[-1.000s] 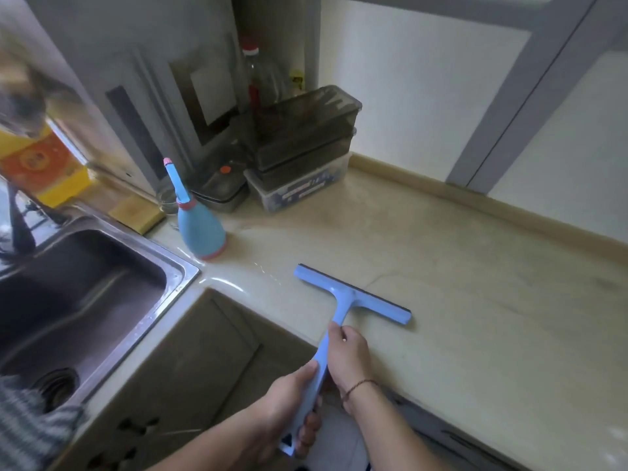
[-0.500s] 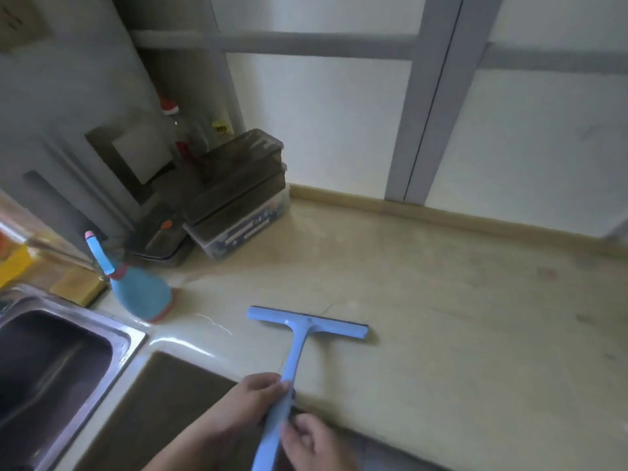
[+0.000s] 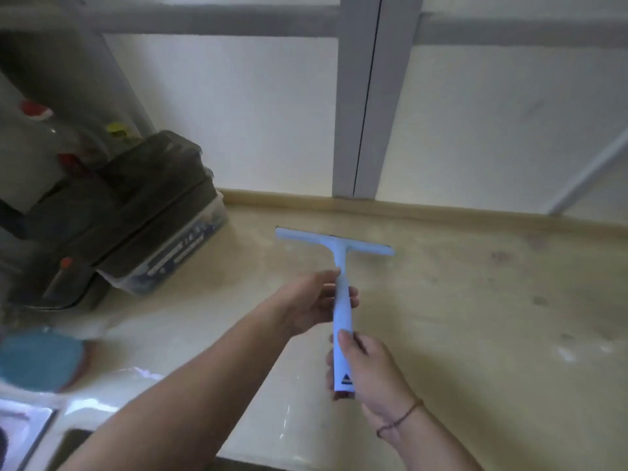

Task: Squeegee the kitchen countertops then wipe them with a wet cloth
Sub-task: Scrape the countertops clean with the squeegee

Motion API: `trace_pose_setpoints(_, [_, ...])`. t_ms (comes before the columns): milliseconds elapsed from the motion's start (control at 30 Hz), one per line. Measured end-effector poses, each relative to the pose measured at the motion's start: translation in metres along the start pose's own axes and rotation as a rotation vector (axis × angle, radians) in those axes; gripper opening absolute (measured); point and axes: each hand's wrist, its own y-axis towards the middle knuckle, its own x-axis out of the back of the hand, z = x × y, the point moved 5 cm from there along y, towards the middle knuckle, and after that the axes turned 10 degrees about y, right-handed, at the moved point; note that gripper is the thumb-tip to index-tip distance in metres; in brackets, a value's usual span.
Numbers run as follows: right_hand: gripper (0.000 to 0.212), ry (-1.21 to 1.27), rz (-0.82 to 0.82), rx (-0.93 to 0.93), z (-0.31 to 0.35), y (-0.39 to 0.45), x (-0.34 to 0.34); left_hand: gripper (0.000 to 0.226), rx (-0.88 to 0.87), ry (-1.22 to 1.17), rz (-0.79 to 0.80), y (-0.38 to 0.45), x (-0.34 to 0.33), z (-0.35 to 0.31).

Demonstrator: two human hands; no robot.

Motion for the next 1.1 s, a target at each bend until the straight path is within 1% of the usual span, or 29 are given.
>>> trace_pose_setpoints(67, [0.029,-0.024,-0.091,0.035,0.024,0.026,0.009,0.031,0.001,0.036,0.034,0.038,-0.002,-0.027])
trace_pose_setpoints(200, [0.030,-0.035,-0.192,0.013,0.041,0.068,0.022,0.025,0.004,0.139,0.033,0.089,-0.013,-0.061])
trace_pose_setpoints(267, [0.028,-0.003,-0.236,-0.001,0.046,0.083,0.026,0.026,0.021,0.214,0.036,0.104,-0.021,-0.069])
trace_pose_setpoints(367, [0.025,0.134,-0.286,-0.015,0.052,0.097,0.028,0.029,0.039,0.257,0.004,0.118,-0.026,-0.078])
trace_pose_setpoints(500, [0.026,0.058,-0.372,-0.009,0.049,0.097,0.029,0.029,0.029,0.272,-0.006,0.124,-0.027,-0.078])
trace_pose_setpoints(600, [0.028,0.003,-0.403,-0.024,0.032,0.081,0.031,0.031,0.074,0.275,0.003,0.119,-0.028,-0.062])
trace_pose_setpoints(733, [0.030,-0.057,-0.376,-0.031,-0.004,0.042,0.037,0.031,0.172,0.331,0.018,0.101,-0.031,-0.020])
trace_pose_setpoints(833, [0.032,-0.094,-0.362,-0.045,-0.028,0.007,0.042,0.029,0.197,0.310,-0.020,0.074,-0.037,0.012])
trace_pose_setpoints(1100, [0.041,-0.170,-0.325,-0.085,-0.084,-0.085,0.038,0.027,0.253,0.282,-0.012,-0.007,-0.045,0.086])
